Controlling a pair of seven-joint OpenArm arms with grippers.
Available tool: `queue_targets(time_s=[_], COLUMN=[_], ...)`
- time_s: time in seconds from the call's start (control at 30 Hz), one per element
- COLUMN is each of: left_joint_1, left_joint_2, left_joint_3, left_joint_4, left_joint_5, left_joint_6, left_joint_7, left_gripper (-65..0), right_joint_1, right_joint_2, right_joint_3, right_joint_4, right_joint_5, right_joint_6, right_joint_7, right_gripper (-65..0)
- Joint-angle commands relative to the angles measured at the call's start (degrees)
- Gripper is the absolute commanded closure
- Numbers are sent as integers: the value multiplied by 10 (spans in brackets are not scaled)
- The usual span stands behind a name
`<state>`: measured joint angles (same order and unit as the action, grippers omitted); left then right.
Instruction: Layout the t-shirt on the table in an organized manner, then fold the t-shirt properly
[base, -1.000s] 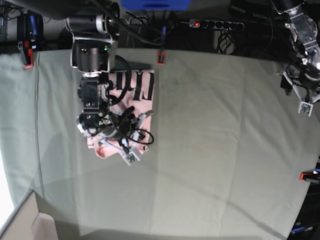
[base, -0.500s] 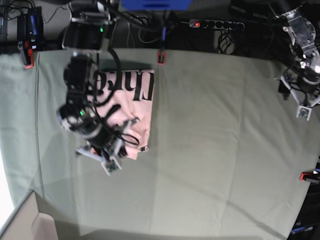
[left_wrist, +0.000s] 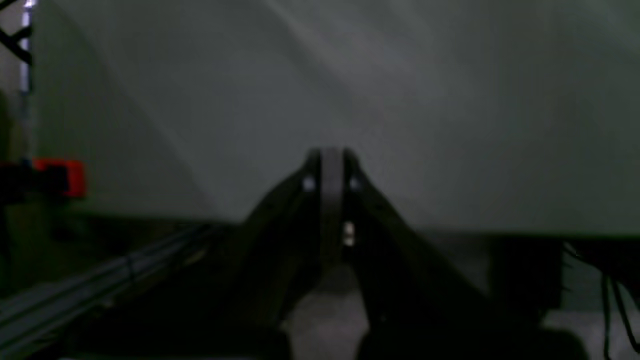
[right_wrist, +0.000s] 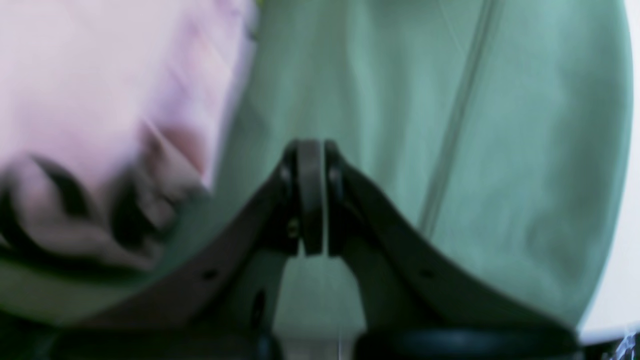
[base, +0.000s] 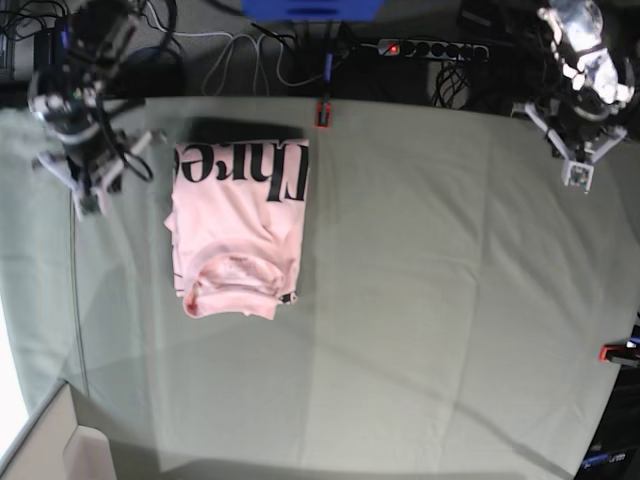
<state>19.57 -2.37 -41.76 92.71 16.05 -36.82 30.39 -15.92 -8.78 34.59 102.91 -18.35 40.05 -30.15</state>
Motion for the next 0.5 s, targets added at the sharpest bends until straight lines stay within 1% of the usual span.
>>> queue_targets(time_s=[0.0, 0.03, 0.17, 0.27, 0.37, 0.47], left_joint_1=[17, 33, 79, 98, 94, 66], left_joint_2=[-7, -8, -9, -8, -7, -10], left_joint_3=[-2, -2, -2, 2, 2, 21], left_joint_4=[14, 16, 6, -16, -82, -178], left_joint_5=[-18, -35, -95, -121, -127, -123], left_joint_6=[2, 2, 2, 2, 2, 2], left_joint_7=[-6, -6, -9, -12, -12, -12], left_gripper=[-15, -2, 0, 0, 0, 0], right_joint_1=[-17, -32, -90, -134, -172, -181], right_joint_2=[-1, -1, -2, -2, -2, -2], right_joint_3=[8, 17, 42, 44, 16, 0], right_joint_4=[10, 11, 10, 8, -24, -88], right_joint_5=[8, 8, 9, 9, 9, 9], right_joint_6=[-1, -1, -1, -1, -1, -1], right_joint_7=[11, 12, 14, 16, 16, 18], right_gripper=[0, 0, 0, 0, 0, 0])
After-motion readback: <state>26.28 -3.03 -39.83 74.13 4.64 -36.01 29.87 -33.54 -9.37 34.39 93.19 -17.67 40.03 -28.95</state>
